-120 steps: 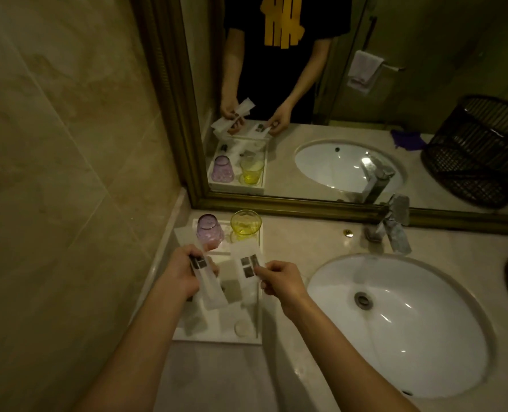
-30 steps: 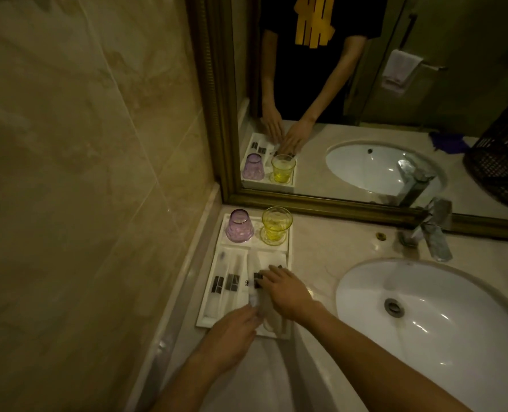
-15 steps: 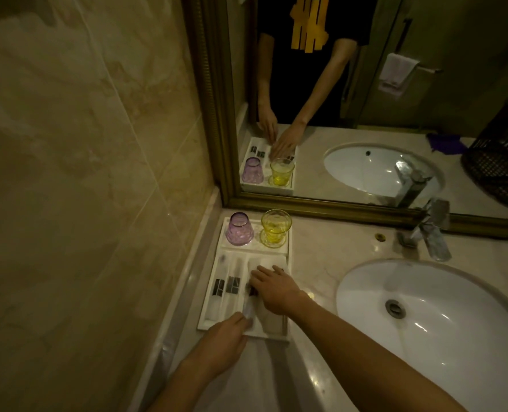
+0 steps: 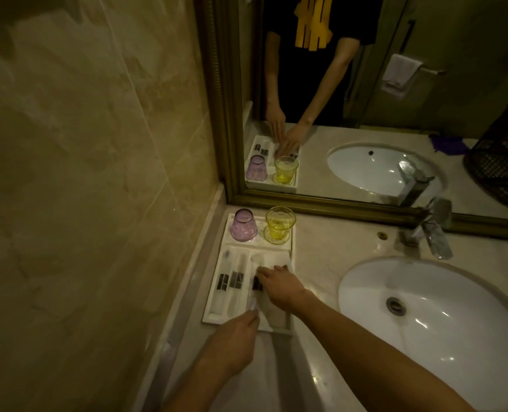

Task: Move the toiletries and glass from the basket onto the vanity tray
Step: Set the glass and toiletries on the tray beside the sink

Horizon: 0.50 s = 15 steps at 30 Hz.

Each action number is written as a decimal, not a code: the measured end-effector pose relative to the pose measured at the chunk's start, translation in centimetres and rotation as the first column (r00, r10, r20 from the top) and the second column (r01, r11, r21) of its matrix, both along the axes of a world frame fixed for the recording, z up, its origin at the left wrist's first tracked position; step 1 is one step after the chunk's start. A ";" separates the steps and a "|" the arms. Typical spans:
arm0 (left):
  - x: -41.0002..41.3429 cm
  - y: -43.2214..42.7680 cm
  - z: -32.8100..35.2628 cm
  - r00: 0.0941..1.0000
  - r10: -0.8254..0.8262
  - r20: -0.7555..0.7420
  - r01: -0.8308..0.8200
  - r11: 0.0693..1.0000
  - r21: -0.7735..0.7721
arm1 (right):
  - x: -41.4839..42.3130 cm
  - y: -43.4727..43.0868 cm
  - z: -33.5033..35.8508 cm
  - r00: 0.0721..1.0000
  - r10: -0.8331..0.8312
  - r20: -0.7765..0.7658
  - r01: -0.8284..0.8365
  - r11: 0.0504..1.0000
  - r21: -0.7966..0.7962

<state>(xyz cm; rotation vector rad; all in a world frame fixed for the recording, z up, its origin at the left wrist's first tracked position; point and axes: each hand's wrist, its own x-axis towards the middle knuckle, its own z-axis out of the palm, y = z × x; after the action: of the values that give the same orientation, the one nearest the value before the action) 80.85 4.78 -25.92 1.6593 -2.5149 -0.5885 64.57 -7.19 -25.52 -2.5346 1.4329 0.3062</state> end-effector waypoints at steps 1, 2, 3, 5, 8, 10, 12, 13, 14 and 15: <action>0.0 0.0 -0.2 1.000 0.002 -0.001 -0.002 1.000 -0.004 | 0.1 -0.1 0.1 0.999 0.028 -0.044 -0.027 0.999 0.021; 0.0 -0.1 -0.3 1.000 0.003 -0.003 -0.003 1.000 -0.011 | 0.2 -0.2 0.2 0.997 0.045 -0.066 -0.043 0.998 0.035; 0.1 -0.2 -0.2 1.000 0.001 -0.004 -0.001 1.000 -0.020 | 0.2 -0.3 0.4 0.997 0.046 -0.062 -0.043 0.998 0.042; 0.2 -0.7 0.0 1.000 -0.017 -0.007 0.017 0.999 -0.045 | -0.2 -0.5 0.9 1.000 -0.004 0.000 0.004 1.000 0.019; 0.4 -1.4 0.1 0.999 -0.039 -0.018 0.037 0.994 -0.107 | -2.0 -0.9 1.5 0.980 -0.156 0.120 0.170 0.978 -0.119; 0.2 -2.1 0.0 0.999 -0.017 -0.037 0.012 0.990 -0.138 | -3.9 -1.0 1.6 0.963 -0.227 0.143 0.250 0.954 -0.168; -0.4 -2.9 -0.2 0.999 0.001 -0.041 -0.007 0.990 -0.142 | -5.8 -0.6 1.4 0.974 -0.210 0.090 0.223 0.960 -0.169; -0.8 -3.3 -0.2 0.999 0.012 -0.043 -0.018 0.992 -0.128 | -6.5 -0.3 1.0 0.980 -0.185 0.070 0.193 0.971 -0.142; -1.3 -3.7 -0.3 0.999 0.024 -0.045 -0.029 0.993 -0.114 | -7.0 0.1 0.6 0.985 -0.162 0.059 0.167 0.981 -0.102; -1.8 -4.1 -0.3 0.999 0.029 -0.044 -0.033 0.994 -0.105 | -7.4 0.6 0.3 0.988 -0.148 0.051 0.151 0.986 -0.064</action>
<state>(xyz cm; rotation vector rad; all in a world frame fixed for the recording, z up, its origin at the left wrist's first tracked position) 79.07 0.66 -26.24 1.6283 -2.4406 -0.4732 57.20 -6.58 -25.18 -2.4503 1.6310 0.1763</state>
